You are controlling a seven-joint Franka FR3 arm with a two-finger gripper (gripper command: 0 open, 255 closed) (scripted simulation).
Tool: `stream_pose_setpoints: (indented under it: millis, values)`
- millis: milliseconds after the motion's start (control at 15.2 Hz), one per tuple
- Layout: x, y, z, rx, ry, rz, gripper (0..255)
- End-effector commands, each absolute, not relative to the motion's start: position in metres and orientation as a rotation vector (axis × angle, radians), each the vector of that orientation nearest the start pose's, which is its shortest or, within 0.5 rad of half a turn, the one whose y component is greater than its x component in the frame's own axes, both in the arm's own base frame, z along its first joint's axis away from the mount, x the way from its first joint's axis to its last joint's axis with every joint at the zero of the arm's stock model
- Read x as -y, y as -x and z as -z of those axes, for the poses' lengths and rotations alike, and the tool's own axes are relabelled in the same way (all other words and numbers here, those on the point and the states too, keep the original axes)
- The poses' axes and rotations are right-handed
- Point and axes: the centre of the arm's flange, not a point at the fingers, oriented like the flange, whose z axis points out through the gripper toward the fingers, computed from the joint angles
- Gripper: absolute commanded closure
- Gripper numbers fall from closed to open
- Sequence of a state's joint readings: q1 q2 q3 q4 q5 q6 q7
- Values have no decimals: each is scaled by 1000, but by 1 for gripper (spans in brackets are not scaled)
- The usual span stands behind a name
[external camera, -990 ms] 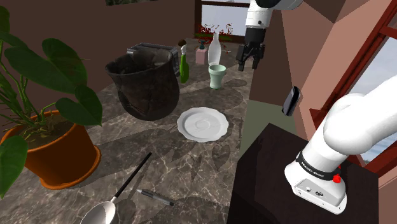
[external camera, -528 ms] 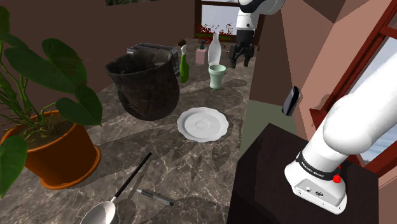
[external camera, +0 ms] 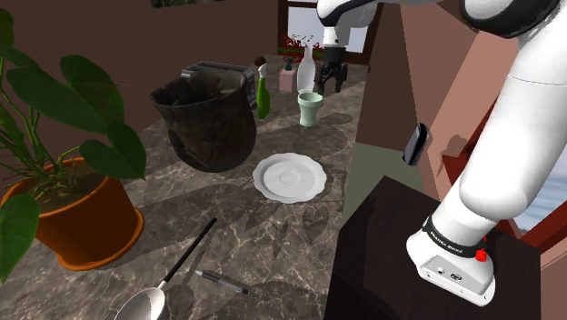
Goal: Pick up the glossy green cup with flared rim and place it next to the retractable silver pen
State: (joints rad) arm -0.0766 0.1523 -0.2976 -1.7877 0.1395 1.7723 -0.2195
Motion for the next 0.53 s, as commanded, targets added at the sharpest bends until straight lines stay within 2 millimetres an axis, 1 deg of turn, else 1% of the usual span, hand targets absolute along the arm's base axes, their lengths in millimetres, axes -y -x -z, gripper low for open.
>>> stream_pose_setpoints:
  millis: [0, 462]
  values:
    - [213, -571, -448, -287, 2991, -196, 0]
    - [265, -643, -421, -280, 2998, -210, 0]
